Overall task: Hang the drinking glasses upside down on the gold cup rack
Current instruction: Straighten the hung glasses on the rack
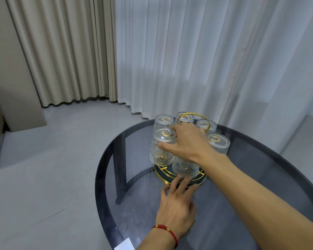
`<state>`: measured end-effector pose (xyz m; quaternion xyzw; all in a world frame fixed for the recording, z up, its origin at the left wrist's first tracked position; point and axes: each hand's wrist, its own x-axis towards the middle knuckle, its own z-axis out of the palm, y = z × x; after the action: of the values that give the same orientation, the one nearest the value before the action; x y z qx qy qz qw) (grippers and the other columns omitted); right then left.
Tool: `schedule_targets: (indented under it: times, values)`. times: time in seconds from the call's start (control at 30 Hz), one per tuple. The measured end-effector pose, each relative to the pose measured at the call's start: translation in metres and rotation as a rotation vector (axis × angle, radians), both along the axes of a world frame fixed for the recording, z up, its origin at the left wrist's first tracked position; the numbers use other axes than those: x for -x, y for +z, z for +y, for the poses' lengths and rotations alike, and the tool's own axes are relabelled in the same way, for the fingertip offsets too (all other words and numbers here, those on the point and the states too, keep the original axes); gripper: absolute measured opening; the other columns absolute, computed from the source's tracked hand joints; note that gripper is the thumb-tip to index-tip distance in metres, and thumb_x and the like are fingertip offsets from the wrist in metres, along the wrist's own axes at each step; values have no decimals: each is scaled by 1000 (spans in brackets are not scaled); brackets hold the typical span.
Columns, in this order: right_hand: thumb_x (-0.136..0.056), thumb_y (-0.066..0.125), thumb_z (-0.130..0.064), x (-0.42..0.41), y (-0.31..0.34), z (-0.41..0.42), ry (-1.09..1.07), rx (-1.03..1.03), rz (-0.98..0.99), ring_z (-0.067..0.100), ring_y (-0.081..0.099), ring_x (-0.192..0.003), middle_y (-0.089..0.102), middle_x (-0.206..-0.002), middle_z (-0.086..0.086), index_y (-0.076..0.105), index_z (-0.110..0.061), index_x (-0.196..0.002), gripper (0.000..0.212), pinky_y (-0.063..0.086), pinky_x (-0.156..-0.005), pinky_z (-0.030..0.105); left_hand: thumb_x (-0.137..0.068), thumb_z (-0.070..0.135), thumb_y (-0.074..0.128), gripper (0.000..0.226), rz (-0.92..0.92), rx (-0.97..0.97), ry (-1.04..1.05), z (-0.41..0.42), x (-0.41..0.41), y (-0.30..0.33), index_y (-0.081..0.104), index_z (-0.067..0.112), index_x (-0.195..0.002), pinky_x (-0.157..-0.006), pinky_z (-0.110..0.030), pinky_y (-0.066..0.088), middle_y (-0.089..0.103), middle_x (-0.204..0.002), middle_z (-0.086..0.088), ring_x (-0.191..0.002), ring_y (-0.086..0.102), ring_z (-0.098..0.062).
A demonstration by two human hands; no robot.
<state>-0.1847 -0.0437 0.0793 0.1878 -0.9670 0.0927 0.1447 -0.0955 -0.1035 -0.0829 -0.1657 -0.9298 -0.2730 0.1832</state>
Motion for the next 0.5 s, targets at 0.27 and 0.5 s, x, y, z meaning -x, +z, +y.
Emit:
schedule_targets:
  times: [0.27,0.5]
  values:
    - [-82,57,-71,-5,0,12,40,14,-32,27,43,-139,52,-147,4,40,-23,-150,86,34,-111,56,-81,25,46,56,-20,15,4,0,1,0,46,39,-135,-103,-41,31,40,-151,14,-142,24,-15]
    - [-74,41,-84,-14,-4,52,14,-153,16,23,36,-143,57,-143,-2,47,-28,-145,91,4,-121,61,-81,23,47,59,-63,38,16,1,2,1,45,39,-138,-109,-44,26,36,-155,12,-145,21,-18]
